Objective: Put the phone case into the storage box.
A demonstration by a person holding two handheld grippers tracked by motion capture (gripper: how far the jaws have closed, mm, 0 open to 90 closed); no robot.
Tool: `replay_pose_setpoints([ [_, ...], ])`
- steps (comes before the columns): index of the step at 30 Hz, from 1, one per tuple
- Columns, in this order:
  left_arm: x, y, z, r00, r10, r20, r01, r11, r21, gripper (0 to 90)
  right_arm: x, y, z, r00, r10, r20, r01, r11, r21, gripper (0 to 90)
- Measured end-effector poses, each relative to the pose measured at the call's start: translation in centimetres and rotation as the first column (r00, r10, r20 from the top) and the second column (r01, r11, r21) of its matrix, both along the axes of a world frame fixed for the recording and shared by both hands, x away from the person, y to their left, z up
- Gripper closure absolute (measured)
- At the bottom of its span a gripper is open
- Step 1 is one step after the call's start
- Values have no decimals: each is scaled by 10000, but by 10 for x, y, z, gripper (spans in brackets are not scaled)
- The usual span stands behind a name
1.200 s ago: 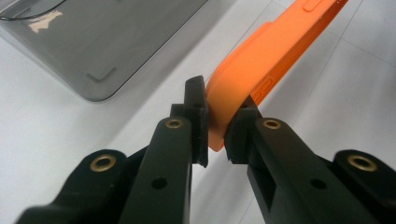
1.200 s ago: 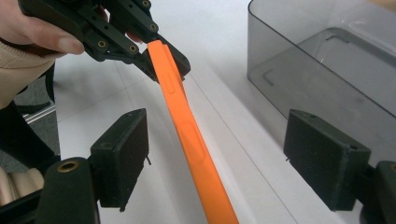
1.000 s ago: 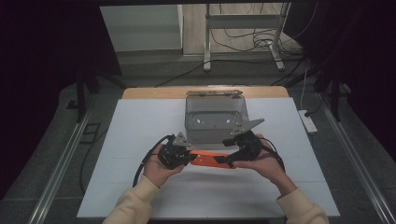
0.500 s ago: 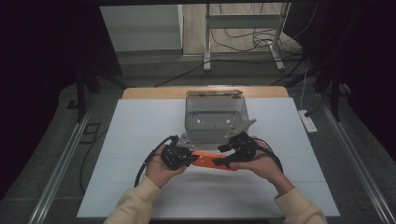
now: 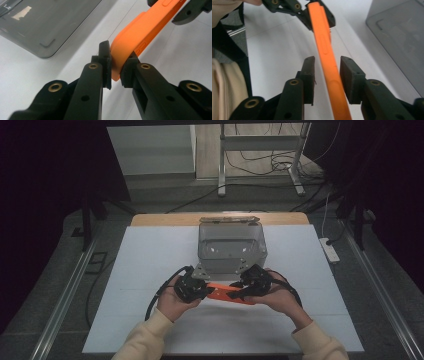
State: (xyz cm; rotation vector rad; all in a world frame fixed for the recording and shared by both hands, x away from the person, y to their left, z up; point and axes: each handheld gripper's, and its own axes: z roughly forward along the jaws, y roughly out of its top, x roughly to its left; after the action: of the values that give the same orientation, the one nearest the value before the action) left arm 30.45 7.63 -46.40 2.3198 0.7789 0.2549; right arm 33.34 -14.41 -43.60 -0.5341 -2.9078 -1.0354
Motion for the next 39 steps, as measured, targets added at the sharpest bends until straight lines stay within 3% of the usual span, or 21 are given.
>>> replay_pose_setpoints([
  [14, -1, -2, 1, 9999, -86, 103, 84, 9998, 162, 819, 0, 0, -1, 9999, 140, -89, -142, 9997, -206, 761],
  [29, 0, 2, 1, 10000, -38, -15, 37, 9997, -258, 796, -2, -1, 2, 9992, 386, 60, -387, 9992, 80, 787],
  [32, 0, 3, 1, 9999, -109, 31, 110, 9989, -457, 747, -2, -1, 3, 9993, 358, 114, -360, 9992, 173, 790],
  [39, 1, 8, 4, 9997, 92, 226, -71, 9955, -941, 480, -1, -4, 6, 9997, 186, 185, -194, 9990, 394, 792],
])
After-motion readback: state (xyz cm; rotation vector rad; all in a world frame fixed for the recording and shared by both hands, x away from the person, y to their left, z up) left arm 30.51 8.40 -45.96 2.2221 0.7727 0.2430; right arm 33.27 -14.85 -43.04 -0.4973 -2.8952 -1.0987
